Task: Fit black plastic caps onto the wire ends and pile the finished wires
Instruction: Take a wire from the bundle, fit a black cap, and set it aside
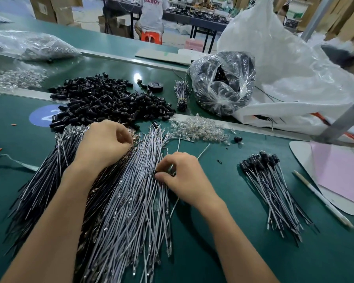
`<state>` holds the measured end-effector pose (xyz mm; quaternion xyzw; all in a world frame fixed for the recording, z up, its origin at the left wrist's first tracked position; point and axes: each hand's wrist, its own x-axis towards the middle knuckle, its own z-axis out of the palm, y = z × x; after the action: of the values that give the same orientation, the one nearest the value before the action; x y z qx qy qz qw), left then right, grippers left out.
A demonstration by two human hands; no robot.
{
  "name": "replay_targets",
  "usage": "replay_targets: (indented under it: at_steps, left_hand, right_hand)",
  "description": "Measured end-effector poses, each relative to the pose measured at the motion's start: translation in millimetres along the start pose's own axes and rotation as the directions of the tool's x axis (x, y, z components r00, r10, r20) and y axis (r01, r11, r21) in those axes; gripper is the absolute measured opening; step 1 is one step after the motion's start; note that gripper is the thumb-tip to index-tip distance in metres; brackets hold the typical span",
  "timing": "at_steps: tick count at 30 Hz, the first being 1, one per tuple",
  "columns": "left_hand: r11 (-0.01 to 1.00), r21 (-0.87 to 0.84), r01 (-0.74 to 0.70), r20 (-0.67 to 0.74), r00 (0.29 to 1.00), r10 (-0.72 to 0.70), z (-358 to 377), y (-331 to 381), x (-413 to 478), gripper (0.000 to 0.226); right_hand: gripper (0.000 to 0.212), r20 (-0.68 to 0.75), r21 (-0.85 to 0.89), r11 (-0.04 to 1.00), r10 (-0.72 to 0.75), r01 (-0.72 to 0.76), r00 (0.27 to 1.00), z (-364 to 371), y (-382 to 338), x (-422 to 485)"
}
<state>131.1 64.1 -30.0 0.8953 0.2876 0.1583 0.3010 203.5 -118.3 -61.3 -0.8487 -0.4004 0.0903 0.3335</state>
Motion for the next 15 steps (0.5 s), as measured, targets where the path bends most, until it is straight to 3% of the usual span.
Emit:
replay_targets:
  at_steps: [3,9,15]
  left_hand:
    - [0.996,0.078,0.044,0.073,0.996,-0.050,2,2,0,0.018]
    - [0.975,0.213,0.054,0.114,0.990,-0.079,11,13,-1,0.015]
    - [0.983,0.181,0.038,0.127,0.990,-0.061,16,11,0,0.024]
  right_hand:
    - [0.004,-0.065,-0.056,0.998,-0.038,0.035,0.997,2,-2,1]
    - [0.011,-0.391,0.191,0.980,0.027,0.052,0.920,-11,1,0]
    - [0.012,-0.445,0.209,0.975,0.022,0.080,0.895,-11,3,0]
